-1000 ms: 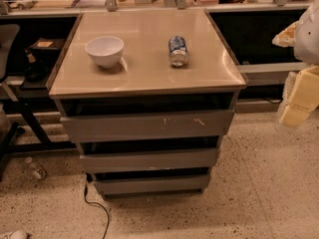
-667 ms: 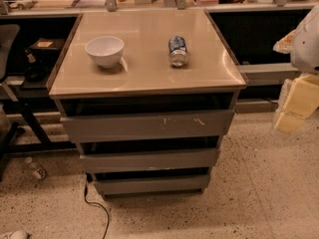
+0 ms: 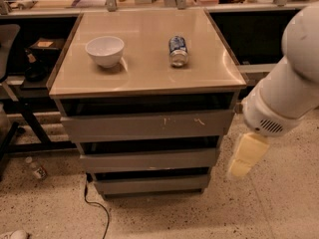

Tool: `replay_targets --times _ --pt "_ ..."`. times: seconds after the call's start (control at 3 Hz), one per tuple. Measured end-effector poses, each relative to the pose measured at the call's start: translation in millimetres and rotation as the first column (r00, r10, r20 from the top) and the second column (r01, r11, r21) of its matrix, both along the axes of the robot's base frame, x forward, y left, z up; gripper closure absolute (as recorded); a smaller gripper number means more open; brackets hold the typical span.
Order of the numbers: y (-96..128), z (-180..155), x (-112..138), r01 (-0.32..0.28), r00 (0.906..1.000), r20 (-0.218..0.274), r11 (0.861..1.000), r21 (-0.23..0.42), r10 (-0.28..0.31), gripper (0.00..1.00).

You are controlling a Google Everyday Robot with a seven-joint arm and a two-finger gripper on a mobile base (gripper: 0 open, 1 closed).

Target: Open bottom drawer

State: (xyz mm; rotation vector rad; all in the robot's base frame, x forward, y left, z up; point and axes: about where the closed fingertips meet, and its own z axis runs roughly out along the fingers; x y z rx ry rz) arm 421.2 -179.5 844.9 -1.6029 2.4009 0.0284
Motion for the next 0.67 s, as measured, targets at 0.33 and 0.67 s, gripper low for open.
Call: replay_targets --times 0.33,0.67 --pt "15.7 -69.0 -4.9 0.012 0.9965 -0.084 1.000 0.016 -0.011 0.00" --pt "15.7 -69.0 -4.9 0.012 0.9964 -0.084 1.000 0.016 -0.011 0.00"
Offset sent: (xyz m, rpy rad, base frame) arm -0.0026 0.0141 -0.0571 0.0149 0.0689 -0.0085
